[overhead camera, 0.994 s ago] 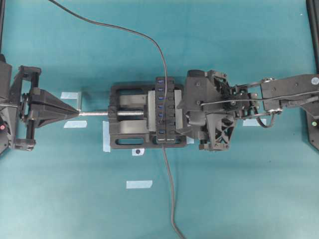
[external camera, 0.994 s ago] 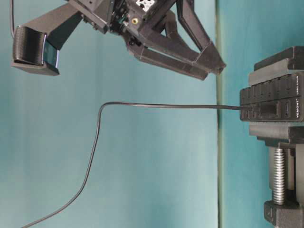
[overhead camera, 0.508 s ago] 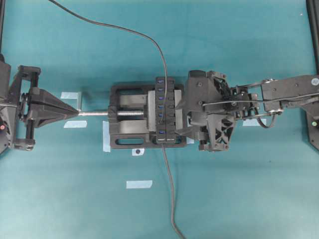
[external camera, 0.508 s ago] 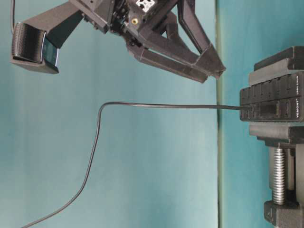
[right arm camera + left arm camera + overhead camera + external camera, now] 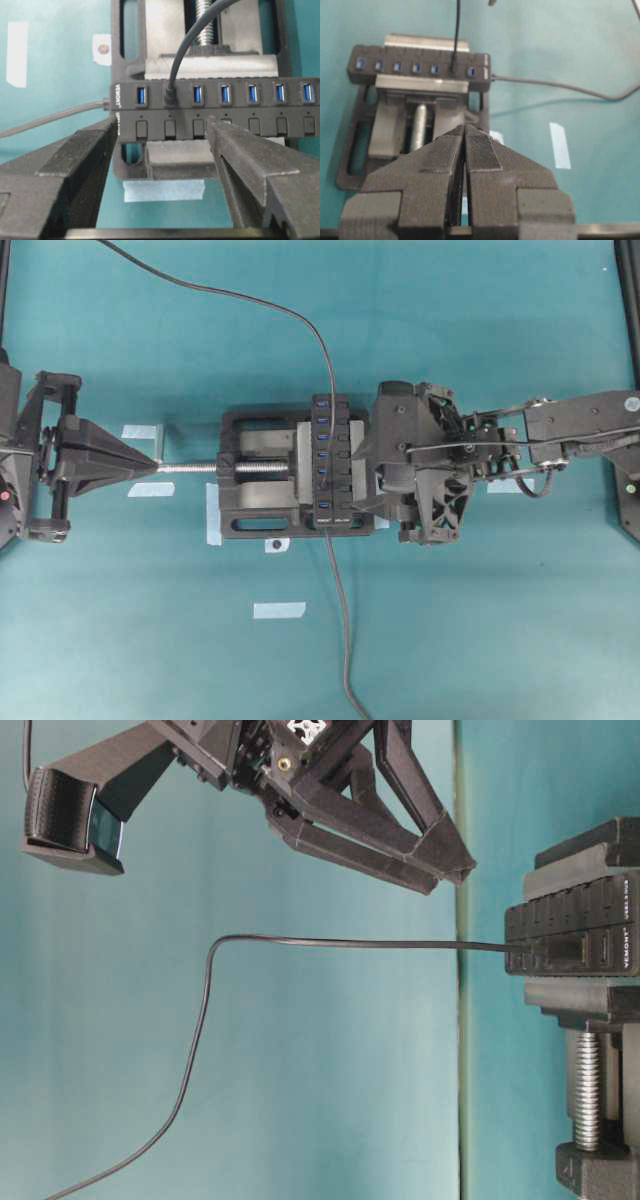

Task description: Insert the USB into the second port from the front of the fixed hub.

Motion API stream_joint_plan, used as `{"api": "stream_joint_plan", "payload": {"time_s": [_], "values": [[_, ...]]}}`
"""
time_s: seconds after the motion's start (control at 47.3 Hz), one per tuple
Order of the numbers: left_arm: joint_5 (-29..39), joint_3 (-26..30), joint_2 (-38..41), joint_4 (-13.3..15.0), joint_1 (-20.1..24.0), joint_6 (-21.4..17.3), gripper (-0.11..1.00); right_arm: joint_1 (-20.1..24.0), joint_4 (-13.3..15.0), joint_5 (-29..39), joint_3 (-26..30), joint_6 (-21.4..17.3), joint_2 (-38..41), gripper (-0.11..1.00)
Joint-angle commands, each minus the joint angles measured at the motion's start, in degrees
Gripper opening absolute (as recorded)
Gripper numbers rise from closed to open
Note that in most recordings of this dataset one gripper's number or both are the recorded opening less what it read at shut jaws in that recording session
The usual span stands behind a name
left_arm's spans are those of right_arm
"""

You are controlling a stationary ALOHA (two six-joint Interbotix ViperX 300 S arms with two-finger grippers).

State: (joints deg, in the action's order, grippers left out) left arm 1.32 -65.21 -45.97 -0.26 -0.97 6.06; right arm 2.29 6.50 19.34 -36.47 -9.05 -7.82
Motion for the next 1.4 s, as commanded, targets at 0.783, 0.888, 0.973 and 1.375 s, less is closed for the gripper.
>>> {"api": "stream_joint_plan", "payload": {"time_s": [0.783,0.888,0.973,1.375], "values": [[-0.1,0.3,-0.9,-0.1,-0.1,0.1,0.00,0.3,0.0,-1.1,0.4,-0.5,-1.1,0.79],[-0.1,0.0,-1.4,-0.1,-0.1,0.2,0.00,0.3,0.0,-1.1,0.4,-0.5,-1.0,0.79],[-0.1,-0.2,-1.8,-0.1,-0.1,0.2,0.00,0.3,0.0,-1.1,0.4,-0.5,-1.0,0.79],[0.0,-0.3,-1.9,-0.1,-0.1,0.2,0.00,0.3,0.0,-1.1,0.4,-0.5,-0.6,0.79]]}}
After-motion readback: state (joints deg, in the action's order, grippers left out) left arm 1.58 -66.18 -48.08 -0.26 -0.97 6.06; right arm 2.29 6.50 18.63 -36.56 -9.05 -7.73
